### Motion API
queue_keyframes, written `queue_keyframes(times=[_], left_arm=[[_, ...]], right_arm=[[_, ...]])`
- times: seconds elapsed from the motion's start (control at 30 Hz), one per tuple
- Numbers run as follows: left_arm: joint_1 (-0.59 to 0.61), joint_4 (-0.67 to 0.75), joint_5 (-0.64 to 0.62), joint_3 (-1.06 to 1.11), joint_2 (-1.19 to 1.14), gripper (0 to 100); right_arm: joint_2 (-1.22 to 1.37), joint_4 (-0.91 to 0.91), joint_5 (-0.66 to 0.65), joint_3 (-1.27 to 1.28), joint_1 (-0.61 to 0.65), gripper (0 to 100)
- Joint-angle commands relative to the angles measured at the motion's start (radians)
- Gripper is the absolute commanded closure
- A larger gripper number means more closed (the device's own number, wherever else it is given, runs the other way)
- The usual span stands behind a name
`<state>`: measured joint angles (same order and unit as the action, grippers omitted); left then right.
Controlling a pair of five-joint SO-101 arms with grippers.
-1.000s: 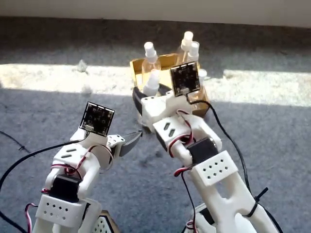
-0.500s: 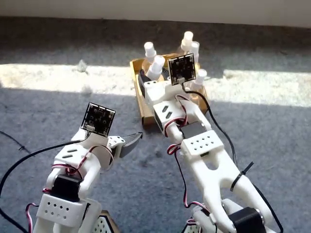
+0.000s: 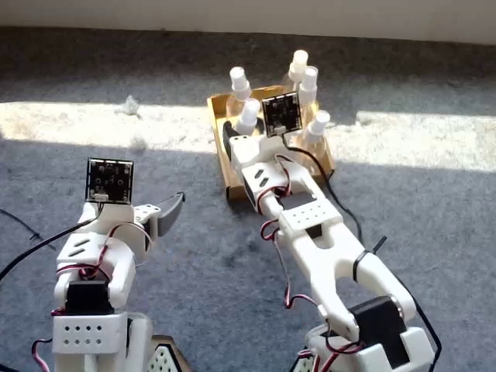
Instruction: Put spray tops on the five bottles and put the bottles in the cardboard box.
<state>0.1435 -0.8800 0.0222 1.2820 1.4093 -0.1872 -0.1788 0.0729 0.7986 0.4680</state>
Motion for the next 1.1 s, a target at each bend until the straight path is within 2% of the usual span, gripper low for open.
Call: queue_keyframes(times=[0.0,0.5,0.73,1.07], left_arm=[[0.016,0.02,-0.006,-0.007,0.002,66],[0.016,0.018,-0.005,-0.007,0.002,66],[0.016,0.018,-0.005,-0.007,0.001,66],[0.013,0.018,-0.005,-0.007,0.001,66]], right_arm=[[0.008,-0.028,-0.009,-0.054,-0.01,99.5],[0.022,-0.022,-0.009,-0.051,-0.01,99.1],[0.022,-0.021,-0.009,-0.05,-0.008,88.9],[0.015,-0.021,-0.009,-0.05,-0.005,88.2]])
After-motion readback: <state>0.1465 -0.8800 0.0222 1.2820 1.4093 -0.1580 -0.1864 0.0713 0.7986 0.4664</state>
